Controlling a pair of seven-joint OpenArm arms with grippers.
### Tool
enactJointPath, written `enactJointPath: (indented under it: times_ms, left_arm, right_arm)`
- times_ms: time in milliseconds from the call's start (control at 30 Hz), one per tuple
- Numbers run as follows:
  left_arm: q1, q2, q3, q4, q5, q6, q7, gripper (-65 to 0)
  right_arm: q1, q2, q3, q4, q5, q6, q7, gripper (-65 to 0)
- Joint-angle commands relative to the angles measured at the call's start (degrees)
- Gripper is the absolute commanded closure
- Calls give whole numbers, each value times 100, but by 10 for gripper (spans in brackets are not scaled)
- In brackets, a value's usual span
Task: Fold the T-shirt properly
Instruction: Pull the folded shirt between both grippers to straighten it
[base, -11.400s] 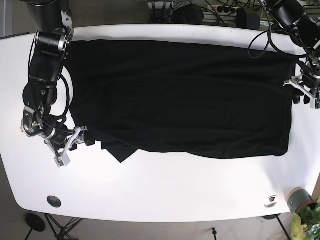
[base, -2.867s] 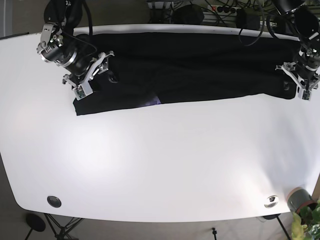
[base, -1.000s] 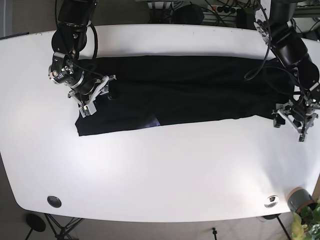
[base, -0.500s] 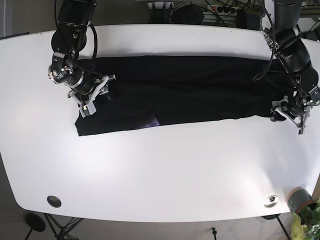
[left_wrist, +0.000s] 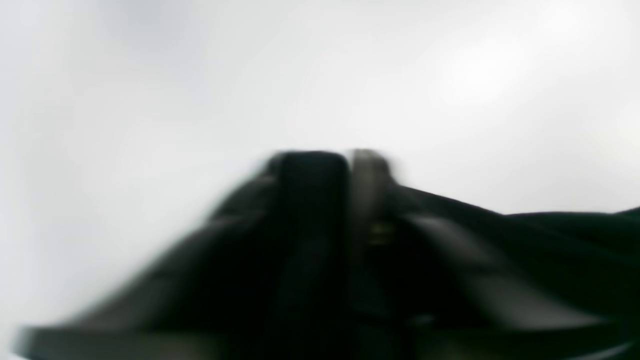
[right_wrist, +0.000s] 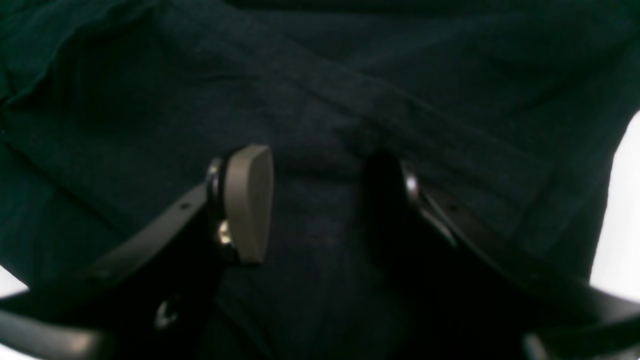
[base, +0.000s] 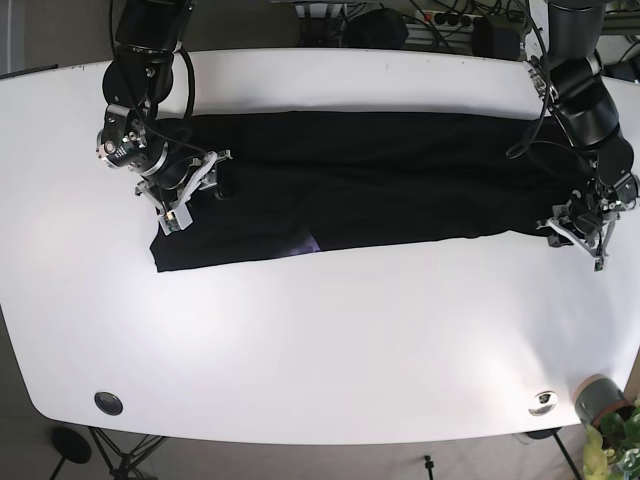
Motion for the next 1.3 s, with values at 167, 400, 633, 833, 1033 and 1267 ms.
enactJointPath:
  times_ms: [167,400,633,833,1033,1267]
  left_arm:
    - [20,-72,-332,869,-5,-67,93,0]
    - [512,262,-833,2530,-5,-476,743,0]
    - [1127,368,-930,3867,-5,-476,1543,0]
    - [1620,456,-1422,4341,4,-476,1877,0]
    - [2059,297,-1765,4324,13,-476,1877,0]
    - [2323,218,-1765,4227,4,-476,1868,0]
  right_arm:
    - [79,30,15,113,58,0,54,-306]
    - [79,30,15,113,58,0,54,-306]
    - [97,-40,15,113,58,0,54,-306]
    - [97,-75,15,113,58,0,54,-306]
    - [97,-75,15,113,58,9,54,-306]
    - [97,-75,6,113,58,35,54,-306]
